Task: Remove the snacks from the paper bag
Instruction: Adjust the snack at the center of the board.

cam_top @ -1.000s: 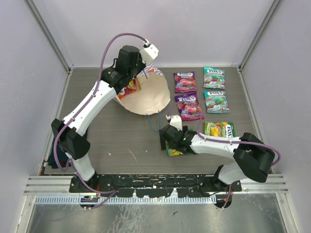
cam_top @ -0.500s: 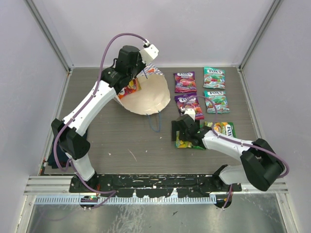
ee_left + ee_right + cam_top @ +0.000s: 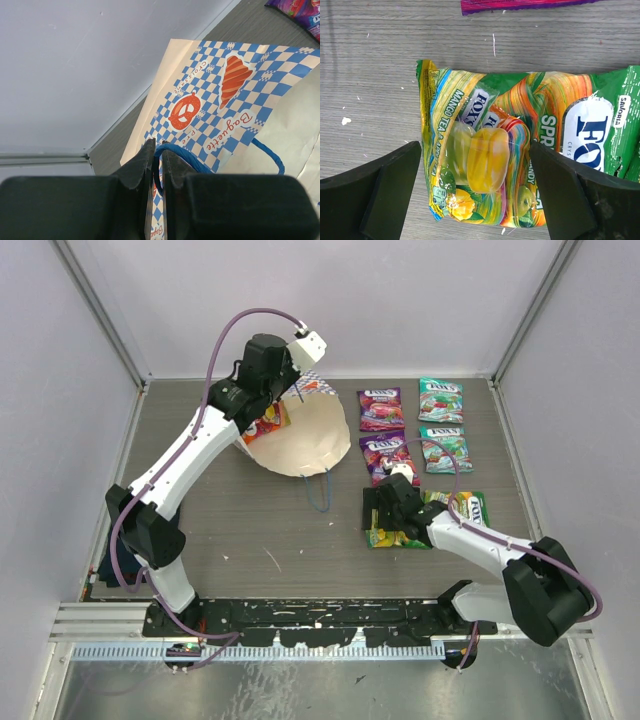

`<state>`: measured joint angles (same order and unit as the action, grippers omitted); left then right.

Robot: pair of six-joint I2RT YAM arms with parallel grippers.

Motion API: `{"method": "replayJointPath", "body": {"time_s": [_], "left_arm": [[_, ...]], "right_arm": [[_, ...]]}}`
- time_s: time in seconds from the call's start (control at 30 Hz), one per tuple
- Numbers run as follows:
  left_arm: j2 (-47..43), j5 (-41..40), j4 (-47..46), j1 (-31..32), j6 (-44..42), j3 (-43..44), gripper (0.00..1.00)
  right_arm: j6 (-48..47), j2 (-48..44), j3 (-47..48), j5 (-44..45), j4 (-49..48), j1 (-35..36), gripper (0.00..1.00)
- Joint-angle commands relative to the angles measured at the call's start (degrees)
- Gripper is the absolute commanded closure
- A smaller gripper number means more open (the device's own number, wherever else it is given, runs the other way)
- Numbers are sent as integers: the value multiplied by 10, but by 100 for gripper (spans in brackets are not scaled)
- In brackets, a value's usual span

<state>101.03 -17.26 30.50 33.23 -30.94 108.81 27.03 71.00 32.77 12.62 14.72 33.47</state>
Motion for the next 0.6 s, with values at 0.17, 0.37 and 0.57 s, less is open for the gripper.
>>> {"method": "replayJointPath", "body": {"time_s": [0.17, 0.37, 0.57], "left_arm": [[-27, -8, -17, -4, -4, 7, 89], [-24, -13, -16, -4, -11, 6, 88], [-36, -19, -17, -17, -15, -13, 89]], "right_arm": [[34, 32, -4, -61, -32, 3, 6], [49, 37, 18, -54, -31, 20, 5], [61, -81, 58, -11, -5, 30, 0]]}}
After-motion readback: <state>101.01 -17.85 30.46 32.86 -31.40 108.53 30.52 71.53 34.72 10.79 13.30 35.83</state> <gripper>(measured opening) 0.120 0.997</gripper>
